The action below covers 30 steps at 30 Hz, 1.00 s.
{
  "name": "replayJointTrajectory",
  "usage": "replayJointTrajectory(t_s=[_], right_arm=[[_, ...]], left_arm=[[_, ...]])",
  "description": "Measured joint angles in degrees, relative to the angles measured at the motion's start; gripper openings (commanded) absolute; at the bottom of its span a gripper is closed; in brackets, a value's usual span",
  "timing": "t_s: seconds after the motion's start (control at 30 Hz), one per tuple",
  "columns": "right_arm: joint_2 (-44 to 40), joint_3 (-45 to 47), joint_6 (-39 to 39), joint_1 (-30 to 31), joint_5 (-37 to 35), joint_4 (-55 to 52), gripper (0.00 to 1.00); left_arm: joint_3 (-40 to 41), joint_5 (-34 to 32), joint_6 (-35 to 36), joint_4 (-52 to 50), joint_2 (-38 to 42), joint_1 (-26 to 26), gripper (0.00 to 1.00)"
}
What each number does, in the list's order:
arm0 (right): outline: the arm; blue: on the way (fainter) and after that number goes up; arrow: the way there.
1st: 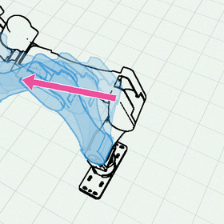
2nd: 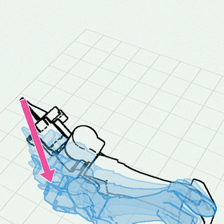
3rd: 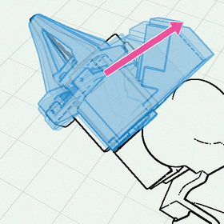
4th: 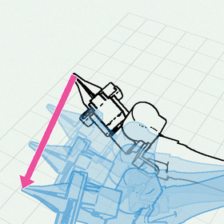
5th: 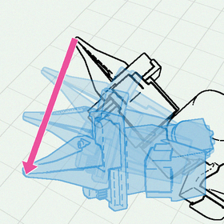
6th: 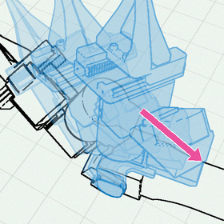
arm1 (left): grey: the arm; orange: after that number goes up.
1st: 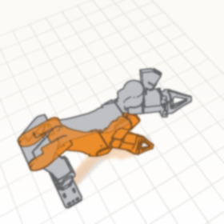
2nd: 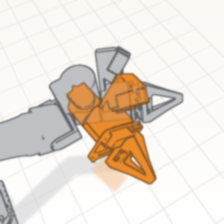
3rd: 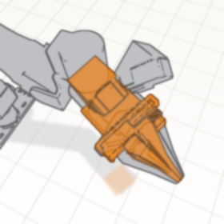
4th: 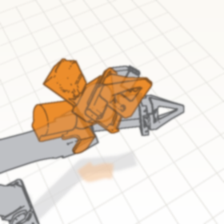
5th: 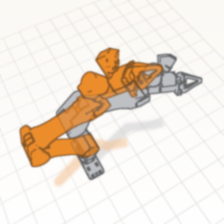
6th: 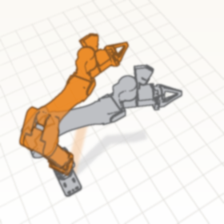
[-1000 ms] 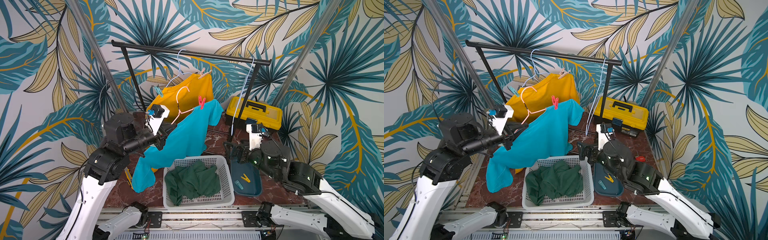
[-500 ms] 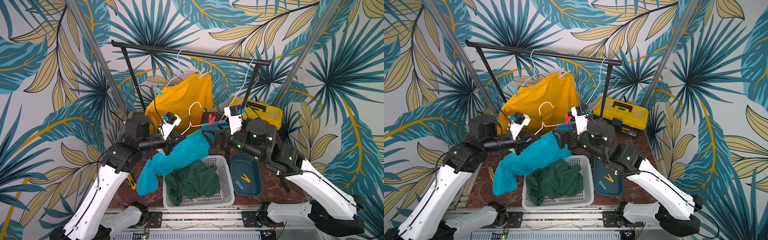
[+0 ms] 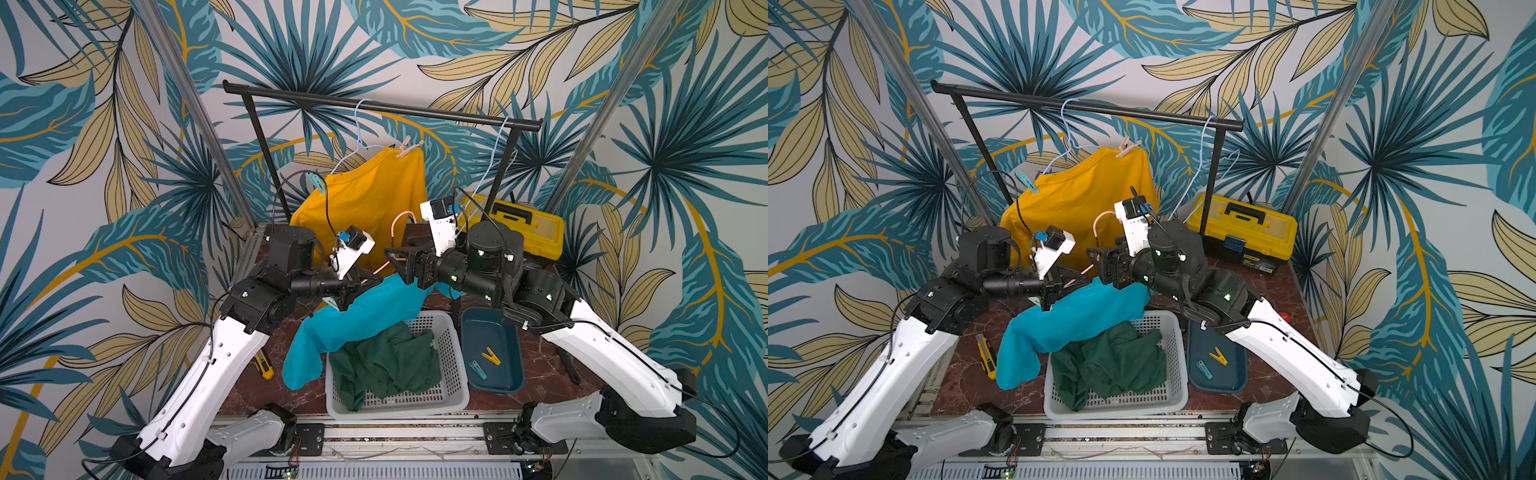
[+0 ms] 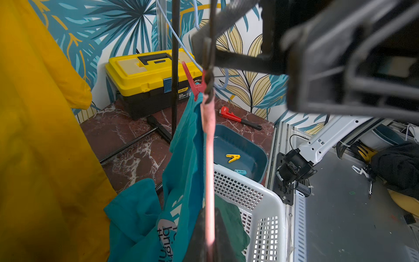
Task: Remove the clothespins securing t-shirts to the hanger
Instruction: Pick up the hanger from the clothes rail.
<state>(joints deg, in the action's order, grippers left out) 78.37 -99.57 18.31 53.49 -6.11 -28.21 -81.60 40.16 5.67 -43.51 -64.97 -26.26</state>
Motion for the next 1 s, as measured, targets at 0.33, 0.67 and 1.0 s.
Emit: replayJointTrajectory(t_s=[0.33,0.67,1.0], right_arm=[[0.79,-0.33,0.0,0.0,-0.07,1.01,0.46],[0.96,0.28,-0.09,0.0,-0.07,2.34,0.22],[1.38,1.4,-1.27,-0.42,-1.16,2.51,0.0]], left_arm=[[0.0,0.04,0.02,0.0,-0.07,-0.59,0.0],[0.0,0.02,0.02,0.0,-0.07,-0.83,0.0],[-0.07,0.63,-0.07,-0.28,-0.04,-1.22,0.0]])
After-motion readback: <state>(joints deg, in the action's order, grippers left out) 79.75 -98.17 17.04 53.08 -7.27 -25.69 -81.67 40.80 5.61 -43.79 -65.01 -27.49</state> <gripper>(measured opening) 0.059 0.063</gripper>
